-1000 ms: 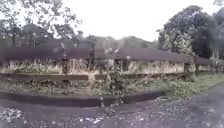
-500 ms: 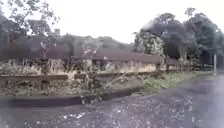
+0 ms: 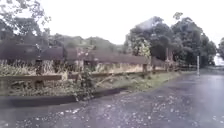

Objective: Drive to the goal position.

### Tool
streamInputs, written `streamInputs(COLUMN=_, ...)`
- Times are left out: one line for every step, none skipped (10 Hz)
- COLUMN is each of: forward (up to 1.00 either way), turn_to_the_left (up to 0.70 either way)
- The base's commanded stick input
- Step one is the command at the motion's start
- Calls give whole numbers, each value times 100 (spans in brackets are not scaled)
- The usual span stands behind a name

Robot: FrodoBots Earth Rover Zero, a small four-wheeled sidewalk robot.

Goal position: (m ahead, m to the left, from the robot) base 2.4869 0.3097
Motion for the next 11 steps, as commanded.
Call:
streamInputs(forward=38, turn_to_the_left=2)
streamInputs(forward=38, turn_to_the_left=2)
streamInputs(forward=38, turn_to_the_left=-13)
streamInputs(forward=38, turn_to_the_left=-21)
streamInputs(forward=38, turn_to_the_left=-23)
streamInputs(forward=38, turn_to_the_left=-23)
streamInputs(forward=38, turn_to_the_left=-23)
streamInputs(forward=38, turn_to_the_left=-46)
streamInputs(forward=37, turn_to_the_left=-89)
streamInputs(forward=36, turn_to_the_left=-89)
streamInputs(forward=34, turn_to_the_left=-84)
